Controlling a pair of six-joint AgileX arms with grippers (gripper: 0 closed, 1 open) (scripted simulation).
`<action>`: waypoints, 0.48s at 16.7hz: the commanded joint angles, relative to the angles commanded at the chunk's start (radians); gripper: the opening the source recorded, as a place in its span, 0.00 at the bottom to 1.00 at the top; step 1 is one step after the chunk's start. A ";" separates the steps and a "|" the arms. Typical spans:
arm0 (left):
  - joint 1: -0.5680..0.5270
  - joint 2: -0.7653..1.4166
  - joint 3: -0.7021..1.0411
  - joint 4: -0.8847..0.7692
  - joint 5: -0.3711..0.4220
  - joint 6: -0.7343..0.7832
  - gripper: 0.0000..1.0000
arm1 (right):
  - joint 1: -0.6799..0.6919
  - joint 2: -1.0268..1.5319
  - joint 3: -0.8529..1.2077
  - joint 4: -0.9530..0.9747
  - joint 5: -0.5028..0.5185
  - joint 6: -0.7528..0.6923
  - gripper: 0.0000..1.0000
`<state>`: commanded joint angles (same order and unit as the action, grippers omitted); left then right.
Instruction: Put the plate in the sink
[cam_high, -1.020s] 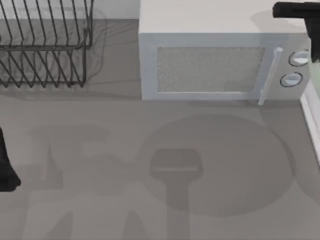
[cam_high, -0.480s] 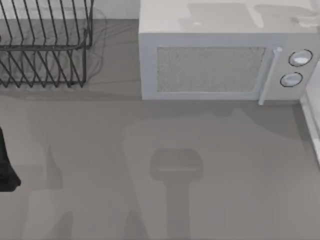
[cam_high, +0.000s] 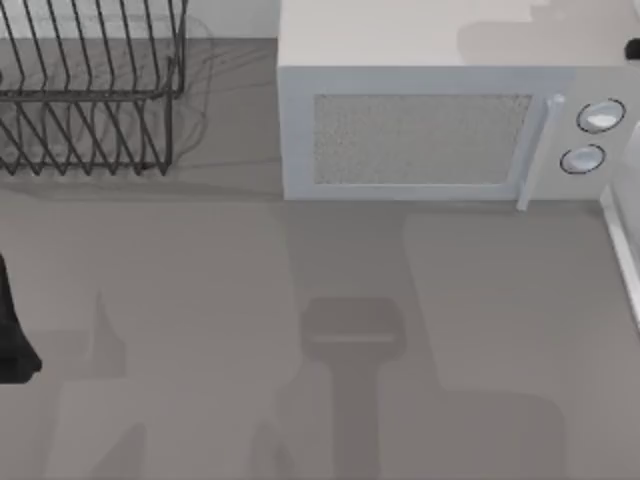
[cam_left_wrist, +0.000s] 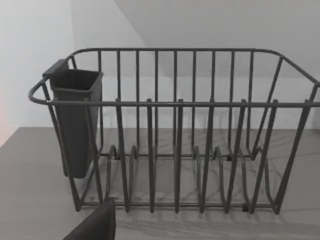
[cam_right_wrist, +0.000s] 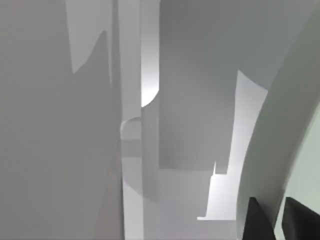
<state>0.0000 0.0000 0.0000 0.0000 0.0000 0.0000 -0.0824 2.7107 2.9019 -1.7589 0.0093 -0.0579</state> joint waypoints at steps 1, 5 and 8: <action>0.000 0.000 0.000 0.000 0.000 0.000 1.00 | 0.000 0.000 0.000 0.000 0.000 0.000 0.00; 0.000 0.000 0.000 0.000 0.000 0.000 1.00 | 0.000 0.000 0.000 0.000 0.000 0.000 0.15; 0.000 0.000 0.000 0.000 0.000 0.000 1.00 | 0.000 0.000 0.000 0.000 0.000 0.000 0.38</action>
<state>0.0000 0.0000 0.0000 0.0000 0.0000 0.0000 -0.0824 2.7107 2.9019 -1.7589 0.0093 -0.0579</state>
